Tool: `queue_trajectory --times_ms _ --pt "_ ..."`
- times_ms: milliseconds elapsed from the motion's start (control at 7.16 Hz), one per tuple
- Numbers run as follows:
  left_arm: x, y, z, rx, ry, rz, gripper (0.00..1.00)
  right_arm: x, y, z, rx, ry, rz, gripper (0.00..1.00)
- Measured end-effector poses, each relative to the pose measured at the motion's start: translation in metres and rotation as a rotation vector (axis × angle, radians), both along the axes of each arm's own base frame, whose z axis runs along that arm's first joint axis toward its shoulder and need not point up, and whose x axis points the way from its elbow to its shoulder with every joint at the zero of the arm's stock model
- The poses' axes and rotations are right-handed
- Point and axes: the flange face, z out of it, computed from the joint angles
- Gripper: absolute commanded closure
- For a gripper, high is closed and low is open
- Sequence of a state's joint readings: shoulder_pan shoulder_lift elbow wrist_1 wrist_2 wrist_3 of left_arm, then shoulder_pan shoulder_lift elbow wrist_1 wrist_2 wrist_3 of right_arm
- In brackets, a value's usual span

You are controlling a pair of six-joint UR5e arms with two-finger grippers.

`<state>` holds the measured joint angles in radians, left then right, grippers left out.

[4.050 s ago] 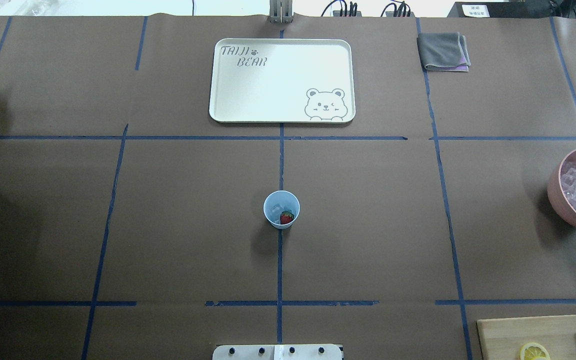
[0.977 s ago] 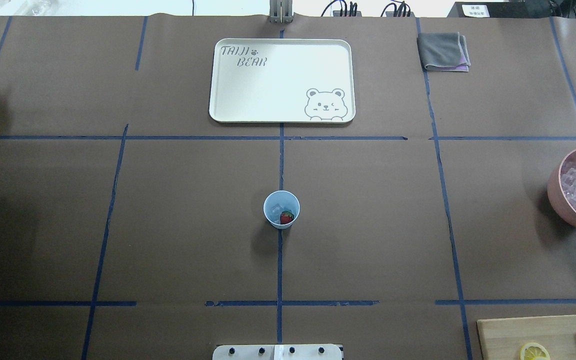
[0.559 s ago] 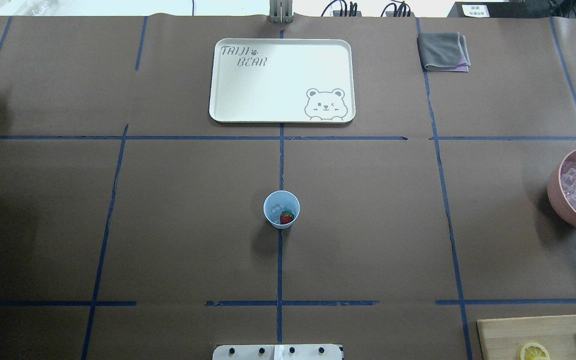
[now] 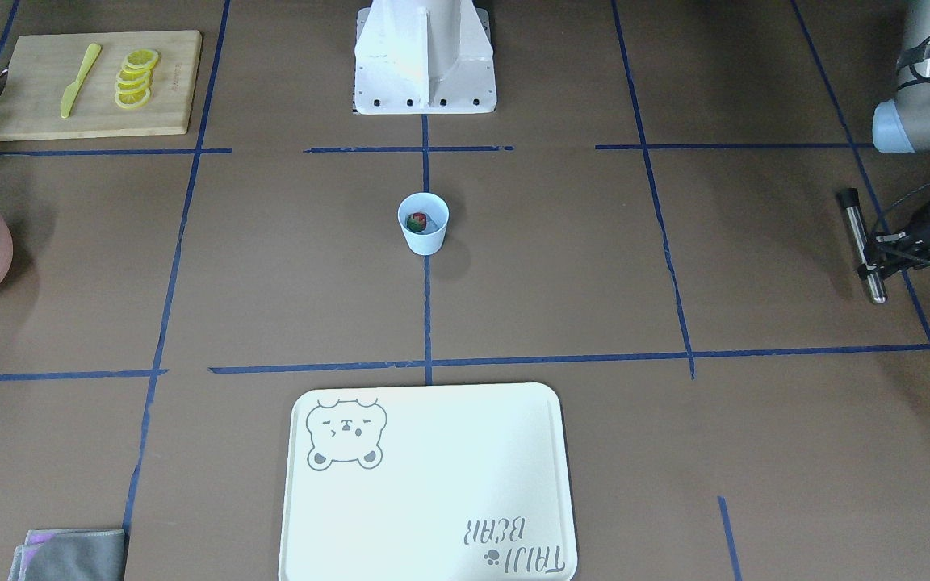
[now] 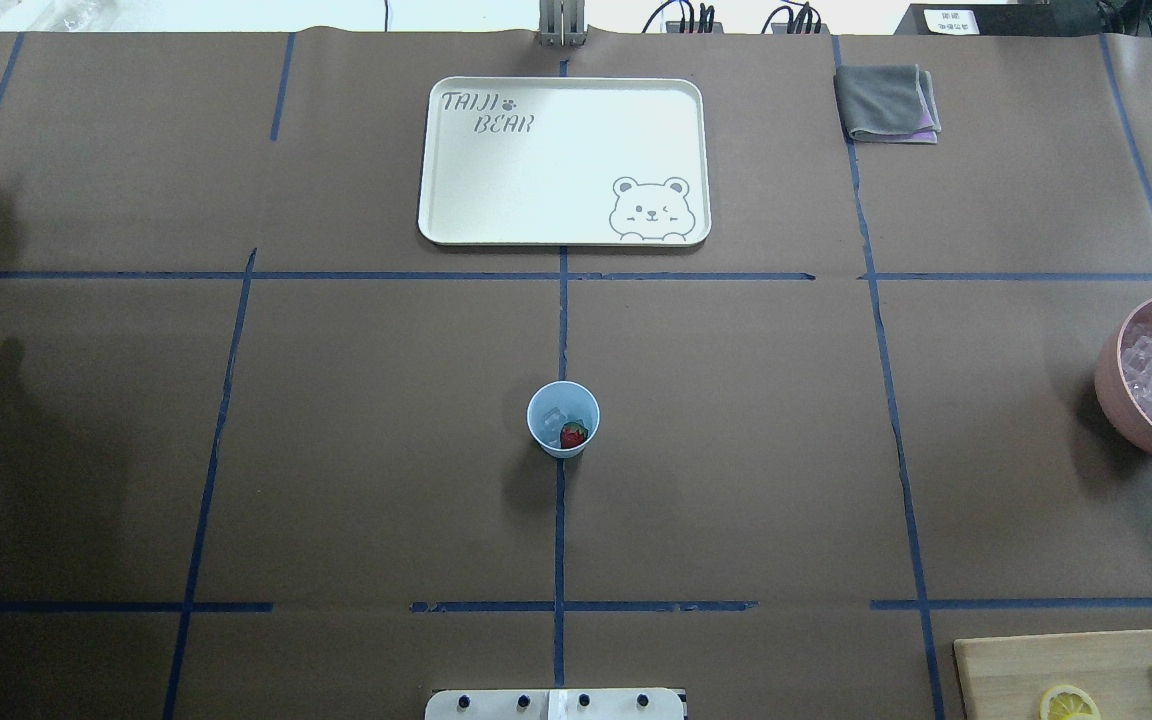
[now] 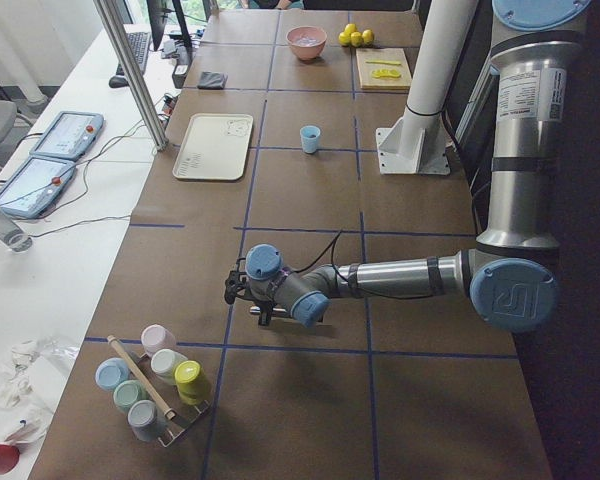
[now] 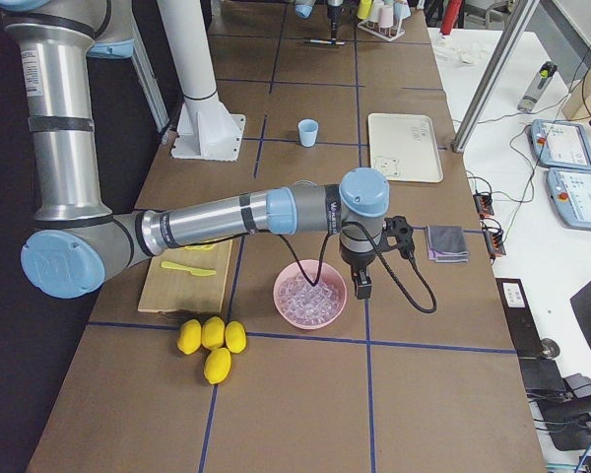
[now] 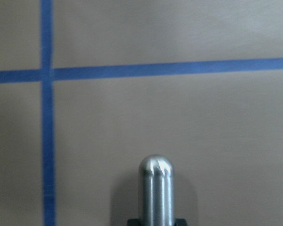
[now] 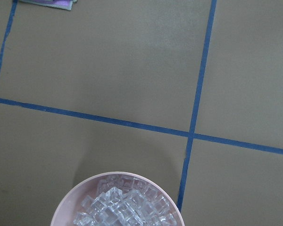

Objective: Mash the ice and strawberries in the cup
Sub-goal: 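Lift the steel rod upright with the left gripper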

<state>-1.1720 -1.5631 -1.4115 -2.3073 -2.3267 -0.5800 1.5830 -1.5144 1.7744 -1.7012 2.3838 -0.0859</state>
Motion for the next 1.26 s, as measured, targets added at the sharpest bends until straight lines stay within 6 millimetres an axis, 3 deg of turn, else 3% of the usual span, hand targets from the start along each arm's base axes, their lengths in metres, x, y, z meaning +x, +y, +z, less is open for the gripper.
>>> queue_trajectory --times_ms 279,838,977,1257 --pt "-0.008 -0.017 -0.081 0.145 0.065 -0.018 1.0 0.0 -0.001 -0.006 0.011 -0.001 0.001 0.01" --pt "-0.012 -0.084 -0.282 0.472 0.146 -0.097 1.0 0.001 0.001 -0.019 0.029 -0.002 0.005 0.01" --pt "-0.008 -0.083 -0.327 0.547 0.155 -0.135 1.0 0.001 0.001 -0.019 0.03 -0.001 0.005 0.01" --pt "0.024 -0.056 -0.392 0.638 0.184 -0.238 1.0 0.002 0.003 -0.015 0.022 0.005 0.006 0.01"
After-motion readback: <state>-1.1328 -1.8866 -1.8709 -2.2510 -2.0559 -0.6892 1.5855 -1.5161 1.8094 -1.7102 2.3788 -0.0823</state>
